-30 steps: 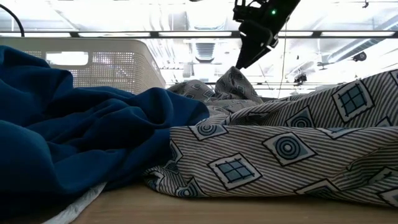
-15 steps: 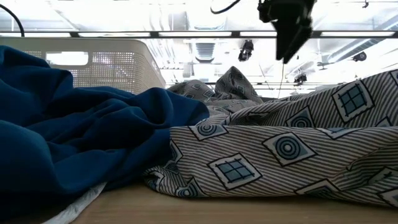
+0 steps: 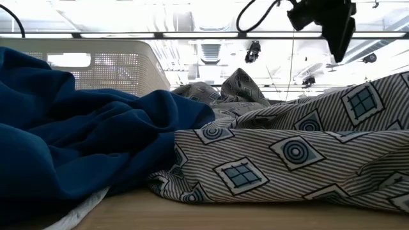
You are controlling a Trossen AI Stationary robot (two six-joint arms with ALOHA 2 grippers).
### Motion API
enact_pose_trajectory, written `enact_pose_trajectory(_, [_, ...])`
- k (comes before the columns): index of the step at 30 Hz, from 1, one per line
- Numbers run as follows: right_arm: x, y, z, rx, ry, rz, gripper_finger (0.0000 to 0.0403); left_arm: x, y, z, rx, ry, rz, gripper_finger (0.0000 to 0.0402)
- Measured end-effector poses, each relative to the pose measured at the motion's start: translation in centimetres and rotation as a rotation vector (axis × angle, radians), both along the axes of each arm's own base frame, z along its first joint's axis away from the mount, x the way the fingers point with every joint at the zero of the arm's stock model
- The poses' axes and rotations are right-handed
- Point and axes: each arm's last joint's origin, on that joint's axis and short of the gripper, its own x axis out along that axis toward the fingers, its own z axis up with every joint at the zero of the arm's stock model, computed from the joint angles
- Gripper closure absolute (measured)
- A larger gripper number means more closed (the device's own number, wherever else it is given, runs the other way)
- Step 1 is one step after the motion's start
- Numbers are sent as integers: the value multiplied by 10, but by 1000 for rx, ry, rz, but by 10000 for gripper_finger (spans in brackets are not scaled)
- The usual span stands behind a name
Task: Pick & Place Medicine items
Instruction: Put the white blue pill bottle into the transparent bin
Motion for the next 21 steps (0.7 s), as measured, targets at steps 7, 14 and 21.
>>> enact_pose_trajectory(7, [-4,16,-10,53,39,32,76,0,0,0,0,0,0,355])
enact_pose_trajectory(14, [-9,36,-28,91,120,83,76,0,0,0,0,0,0,355])
enact_pose_trajectory(21, [-21,55,-55,82,240,163,76,0,0,0,0,0,0,355])
